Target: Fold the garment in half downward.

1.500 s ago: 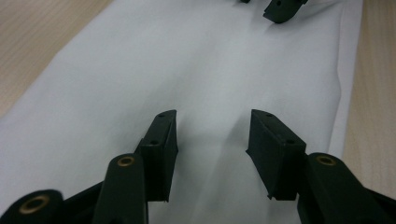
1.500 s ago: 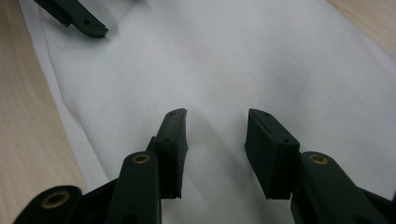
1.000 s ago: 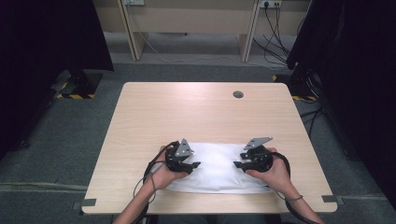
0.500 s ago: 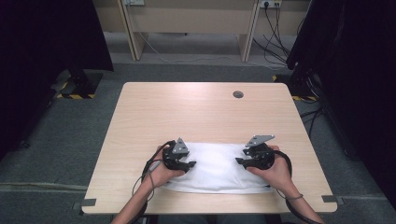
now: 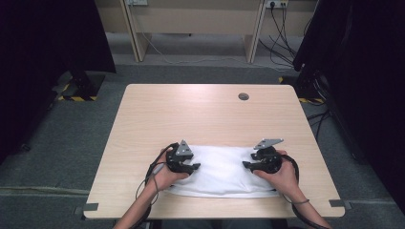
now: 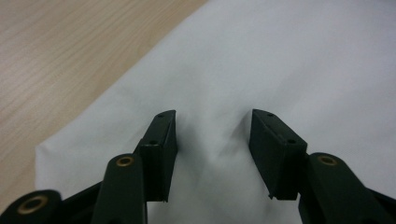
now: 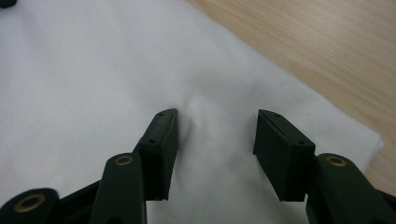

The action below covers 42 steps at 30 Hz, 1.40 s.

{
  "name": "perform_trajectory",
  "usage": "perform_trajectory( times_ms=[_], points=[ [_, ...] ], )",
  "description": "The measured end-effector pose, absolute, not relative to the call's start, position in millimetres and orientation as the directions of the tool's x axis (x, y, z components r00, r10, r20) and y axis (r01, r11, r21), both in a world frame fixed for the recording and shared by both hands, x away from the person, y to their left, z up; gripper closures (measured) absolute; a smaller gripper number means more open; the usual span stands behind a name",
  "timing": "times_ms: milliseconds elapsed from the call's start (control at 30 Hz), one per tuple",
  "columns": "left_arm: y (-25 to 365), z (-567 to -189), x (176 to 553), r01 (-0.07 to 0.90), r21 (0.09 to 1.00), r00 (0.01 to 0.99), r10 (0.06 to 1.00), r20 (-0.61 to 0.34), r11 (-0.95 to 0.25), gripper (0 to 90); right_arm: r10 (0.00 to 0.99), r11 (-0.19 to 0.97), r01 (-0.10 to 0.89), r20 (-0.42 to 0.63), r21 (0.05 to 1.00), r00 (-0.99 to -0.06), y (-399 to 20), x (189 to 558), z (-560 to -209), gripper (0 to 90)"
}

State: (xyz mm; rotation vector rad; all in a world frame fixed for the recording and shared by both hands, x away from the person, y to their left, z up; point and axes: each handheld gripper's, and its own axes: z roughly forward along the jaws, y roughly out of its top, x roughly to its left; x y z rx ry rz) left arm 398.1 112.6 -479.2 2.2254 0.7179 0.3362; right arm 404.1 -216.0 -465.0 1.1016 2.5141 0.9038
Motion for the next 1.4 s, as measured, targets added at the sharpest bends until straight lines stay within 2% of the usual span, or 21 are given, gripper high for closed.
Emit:
perform_trajectory(
  times_ms=[533, 600, 667, 933, 1400],
  points=[
    [114, -478, 405, 0.389, 0.733, 0.798, 0.602, 0.036, -0.559, 49.8, 0.745, 0.504, 0.58, 0.018, 0.639, -0.667, -211, 417, -466, 50.1],
    [114, -477, 404, 0.384, 0.733, 0.791, 0.61, 0.052, -0.561, 47.2, 0.745, 0.505, 0.58, 0.018, 0.639, -0.667, -211, 417, -466, 48.0],
    [115, -476, 402, 0.378, 0.743, 0.786, 0.616, 0.058, -0.552, 42.0, 0.752, 0.491, 0.59, 0.03, 0.641, -0.658, -213, 416, -464, 41.6],
    [131, -471, 391, 0.4, 0.808, 0.739, 0.674, -0.005, -0.432, 24.2, 0.772, 0.418, 0.608, 0.088, 0.675, -0.629, -233, 405, -453, 29.4],
    [154, -458, 371, 0.391, 0.87, 0.708, 0.702, -0.074, -0.301, 14.3, 0.795, 0.316, 0.626, 0.161, 0.713, -0.585, -278, 383, -445, 21.1]
  ],
)
